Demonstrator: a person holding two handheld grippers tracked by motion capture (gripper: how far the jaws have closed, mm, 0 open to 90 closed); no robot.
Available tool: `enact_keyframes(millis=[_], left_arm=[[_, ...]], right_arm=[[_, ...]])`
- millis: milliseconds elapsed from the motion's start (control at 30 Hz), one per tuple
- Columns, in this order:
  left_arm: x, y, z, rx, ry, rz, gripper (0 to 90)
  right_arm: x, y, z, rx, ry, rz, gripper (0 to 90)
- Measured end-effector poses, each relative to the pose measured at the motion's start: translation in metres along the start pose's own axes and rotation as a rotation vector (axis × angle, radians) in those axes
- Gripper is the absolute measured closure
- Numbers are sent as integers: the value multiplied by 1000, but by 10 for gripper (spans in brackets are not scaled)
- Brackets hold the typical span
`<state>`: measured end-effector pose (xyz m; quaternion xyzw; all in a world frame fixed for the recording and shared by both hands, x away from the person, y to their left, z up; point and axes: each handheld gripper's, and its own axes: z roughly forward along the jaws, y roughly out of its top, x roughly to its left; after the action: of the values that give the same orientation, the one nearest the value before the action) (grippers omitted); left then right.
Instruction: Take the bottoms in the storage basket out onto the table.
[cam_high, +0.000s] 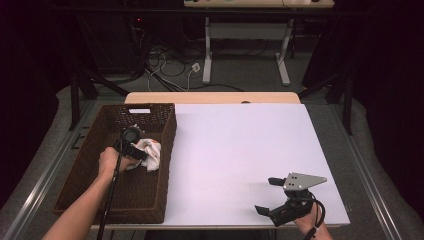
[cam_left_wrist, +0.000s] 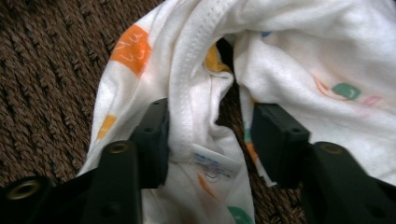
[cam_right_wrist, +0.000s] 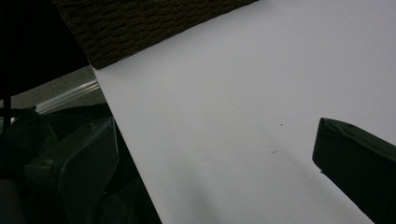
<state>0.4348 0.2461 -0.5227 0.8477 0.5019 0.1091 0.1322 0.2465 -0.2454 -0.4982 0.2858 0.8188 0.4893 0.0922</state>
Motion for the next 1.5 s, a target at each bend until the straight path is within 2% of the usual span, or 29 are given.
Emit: enact_keyframes(millis=[33, 67, 233, 333, 500, 667, 833, 933, 967, 1067, 1100, 1233, 1333, 1400, 1500], left_arm=[[-1, 1, -1, 3, 28, 7, 592], [0, 0, 0, 7, 30, 11, 640], [0, 0, -1, -5, 31, 9, 706], [-1, 1, -3, -6, 54, 29, 744], [-2, 2, -6, -15, 62, 31, 808], [-2, 2, -15, -38, 40, 21, 809], [-7, 3, -23, -61, -16, 16, 801], [-8, 3, -23, -63, -40, 12, 770], [-9, 4, -21, -55, -72, 11, 727], [-11, 4, -18, -46, -90, 12, 594], [-12, 5, -15, -39, -107, 11, 521], [-14, 8, -11, -37, -106, 11, 323], [-15, 8, -7, -44, -102, 1, 248], [-15, 7, -3, -43, -95, -1, 246], [-14, 6, -1, -58, -98, -7, 331]], right_arm=[[0, 0, 0, 2, 5, 0, 0], [0, 0, 0, 2, 5, 0, 0], [0, 0, 0, 0, 4, -1, 1], [0, 0, 0, 8, 1, -1, 1], [0, 0, 0, 5, 3, -3, 1], [0, 0, -1, 2, 2, -2, 1], [0, 0, 0, 7, 2, -2, 1], [0, 1, 0, 13, 2, -3, 1], [0, 1, 0, 13, 1, -6, 1], [0, 1, 0, 14, 2, -3, 1], [0, 0, 0, 10, 2, -4, 1], [-1, 0, 0, 12, -2, -7, 1], [0, 0, 1, 18, 1, -6, 1], [0, 0, 1, 18, 1, -6, 1], [0, 0, 1, 18, 0, -5, 1]])
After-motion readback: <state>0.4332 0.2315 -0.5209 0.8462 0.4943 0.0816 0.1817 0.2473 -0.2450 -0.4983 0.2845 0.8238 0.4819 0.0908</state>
